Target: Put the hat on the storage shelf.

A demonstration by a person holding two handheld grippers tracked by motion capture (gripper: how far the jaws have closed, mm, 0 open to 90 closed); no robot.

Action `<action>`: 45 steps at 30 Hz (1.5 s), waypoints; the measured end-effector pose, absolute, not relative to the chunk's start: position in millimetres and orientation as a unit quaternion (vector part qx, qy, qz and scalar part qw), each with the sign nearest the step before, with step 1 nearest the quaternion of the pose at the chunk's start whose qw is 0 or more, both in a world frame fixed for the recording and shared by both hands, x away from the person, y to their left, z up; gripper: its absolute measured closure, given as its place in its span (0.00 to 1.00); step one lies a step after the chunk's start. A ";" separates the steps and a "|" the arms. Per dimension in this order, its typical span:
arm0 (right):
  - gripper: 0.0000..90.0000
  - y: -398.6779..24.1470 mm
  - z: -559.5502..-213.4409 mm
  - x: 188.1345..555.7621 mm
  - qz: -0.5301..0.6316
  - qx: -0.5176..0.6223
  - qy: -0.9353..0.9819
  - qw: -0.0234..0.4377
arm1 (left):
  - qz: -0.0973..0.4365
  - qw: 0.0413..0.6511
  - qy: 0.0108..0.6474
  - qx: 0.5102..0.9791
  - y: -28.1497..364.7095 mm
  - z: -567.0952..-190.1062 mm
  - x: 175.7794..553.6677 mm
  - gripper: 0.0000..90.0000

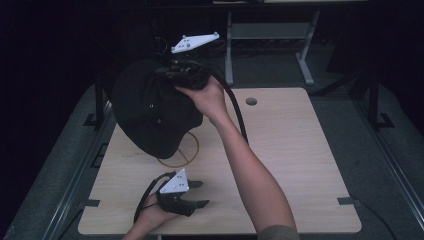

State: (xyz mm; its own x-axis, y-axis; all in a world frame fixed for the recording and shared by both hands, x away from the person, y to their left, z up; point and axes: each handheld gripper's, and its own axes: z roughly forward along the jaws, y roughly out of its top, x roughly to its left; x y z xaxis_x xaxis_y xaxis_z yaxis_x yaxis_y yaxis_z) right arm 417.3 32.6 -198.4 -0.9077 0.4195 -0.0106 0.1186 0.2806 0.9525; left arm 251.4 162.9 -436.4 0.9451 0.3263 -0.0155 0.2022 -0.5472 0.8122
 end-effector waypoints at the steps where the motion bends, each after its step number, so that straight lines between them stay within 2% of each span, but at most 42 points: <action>1: 0.98 35.3 -198.7 418.4 0.574 0.168 0.790 0.134 | 0.069 0.452 0.151 0.877 163.2 -436.3 251.5 0.41; 10: 0.98 69.7 -205.8 431.1 0.540 0.158 0.817 0.130 | 0.066 0.455 0.146 0.876 160.9 -437.5 251.1 0.41; 15: 0.72 88.4 -204.8 428.7 0.506 0.142 0.836 0.159 | 0.067 0.453 0.141 0.878 160.9 -437.3 251.2 0.41; 16: 0.71 88.1 -205.2 428.4 0.500 0.141 0.839 0.160 | 0.065 0.454 0.141 0.877 160.8 -437.8 251.0 0.41; 30: 0.58 33.6 -219.9 430.3 0.519 0.182 0.827 0.114 | 0.061 0.455 0.146 0.877 161.8 -438.7 249.6 0.40; 45: 0.47 -13.4 -235.3 426.0 0.532 0.220 0.812 0.098 | 0.056 0.466 0.180 0.865 168.2 -439.7 256.9 0.35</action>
State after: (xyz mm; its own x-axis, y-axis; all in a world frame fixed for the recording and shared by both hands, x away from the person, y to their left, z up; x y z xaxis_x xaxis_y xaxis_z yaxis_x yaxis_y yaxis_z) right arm 426.0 -13.4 -235.3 -0.8842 0.4610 0.0754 0.2534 0.3376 0.9065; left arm 256.9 168.2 -439.7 0.9288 0.3639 -0.0701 0.2588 -0.5016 0.8255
